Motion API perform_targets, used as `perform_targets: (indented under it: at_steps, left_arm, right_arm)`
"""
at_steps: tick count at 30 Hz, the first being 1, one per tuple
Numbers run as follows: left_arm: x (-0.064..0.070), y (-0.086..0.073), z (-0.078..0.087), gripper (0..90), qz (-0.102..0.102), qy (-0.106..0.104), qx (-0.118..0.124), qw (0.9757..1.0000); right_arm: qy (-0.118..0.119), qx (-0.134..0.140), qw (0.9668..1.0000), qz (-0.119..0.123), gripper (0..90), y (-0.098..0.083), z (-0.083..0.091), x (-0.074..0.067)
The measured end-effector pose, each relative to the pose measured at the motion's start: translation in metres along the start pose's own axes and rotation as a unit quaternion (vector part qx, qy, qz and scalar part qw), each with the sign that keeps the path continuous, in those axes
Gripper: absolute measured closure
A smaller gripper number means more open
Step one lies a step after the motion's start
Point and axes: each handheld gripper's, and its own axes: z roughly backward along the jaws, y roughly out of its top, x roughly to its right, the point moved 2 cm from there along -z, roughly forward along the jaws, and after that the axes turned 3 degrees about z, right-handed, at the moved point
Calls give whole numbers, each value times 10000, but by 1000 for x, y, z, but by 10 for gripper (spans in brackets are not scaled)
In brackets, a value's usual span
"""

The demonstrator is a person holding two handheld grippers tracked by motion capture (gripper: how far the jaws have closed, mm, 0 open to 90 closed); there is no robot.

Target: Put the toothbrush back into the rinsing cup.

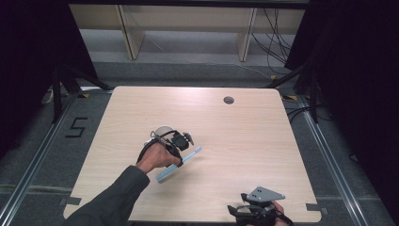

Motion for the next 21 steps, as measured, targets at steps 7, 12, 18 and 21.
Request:
perform_targets:
  at_steps: [7, 12, 18, 21]
  left_arm:
    - [3, -5, 26, 784, -13, -224, 771, 9968]
    - [4, -13, 39, 784, 135, -365, 1273, 9911]
    - [-1, -25, 56, 784, 99, -298, 1674, 9854]
    - [-3, -30, 63, 784, 131, -283, 2035, 9786]
  right_arm:
    - [-66, 6, 9999, -108, 344, -1, 1, 2]
    - [-80, -11, 9999, -135, 344, -1, 1, 1]
    - [-54, 10, 9999, -105, 344, -1, 0, 2]
    - [-61, 5, 9999, -93, 344, -2, 0, 3]
